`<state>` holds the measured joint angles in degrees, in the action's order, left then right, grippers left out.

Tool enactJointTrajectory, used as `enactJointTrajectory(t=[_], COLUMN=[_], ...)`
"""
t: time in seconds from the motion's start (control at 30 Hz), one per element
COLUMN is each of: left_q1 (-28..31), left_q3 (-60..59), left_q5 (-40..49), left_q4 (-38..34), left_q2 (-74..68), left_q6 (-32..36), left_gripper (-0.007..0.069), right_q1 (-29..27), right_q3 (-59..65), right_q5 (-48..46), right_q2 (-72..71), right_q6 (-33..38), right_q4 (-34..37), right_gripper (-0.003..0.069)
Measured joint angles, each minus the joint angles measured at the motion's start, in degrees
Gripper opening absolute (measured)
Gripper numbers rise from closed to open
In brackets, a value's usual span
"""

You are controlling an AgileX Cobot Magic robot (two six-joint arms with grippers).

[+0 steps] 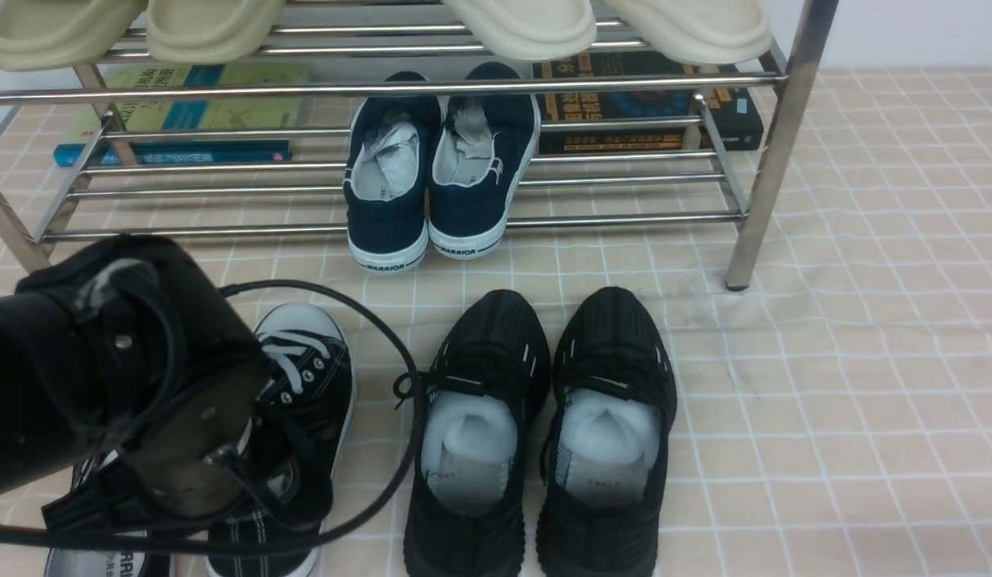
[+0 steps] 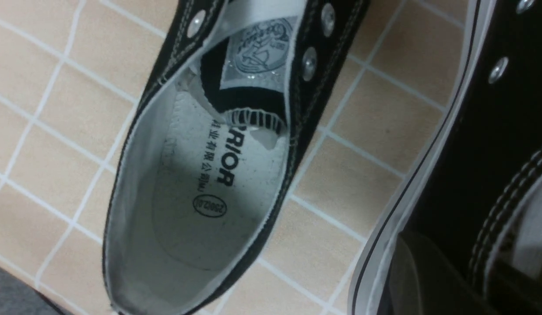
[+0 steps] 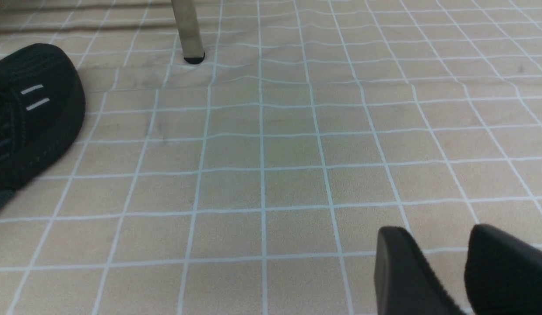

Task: Take the shoes off the shelf from the light coffee tablecloth by hand.
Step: 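Set the held shoe down on the floor in front of the rack with the left gripper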

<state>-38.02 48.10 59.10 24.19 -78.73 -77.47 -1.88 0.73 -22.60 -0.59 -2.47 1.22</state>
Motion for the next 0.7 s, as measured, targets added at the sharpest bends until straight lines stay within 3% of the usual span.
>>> enactJointTrajectory(t=[0.7], left_q1=[0.0], left_q3=[0.0], left_q5=[3.0], left_q4=[1.5], left_q2=[-0.8], left_q6=[2.6], left_gripper=[0.0048], right_q1=[0.0], right_q3=[0.0], right_q5=[0.0], right_q2=[0.0], right_q6=[0.0], right_q4=[0.0], right_gripper=[0.0240])
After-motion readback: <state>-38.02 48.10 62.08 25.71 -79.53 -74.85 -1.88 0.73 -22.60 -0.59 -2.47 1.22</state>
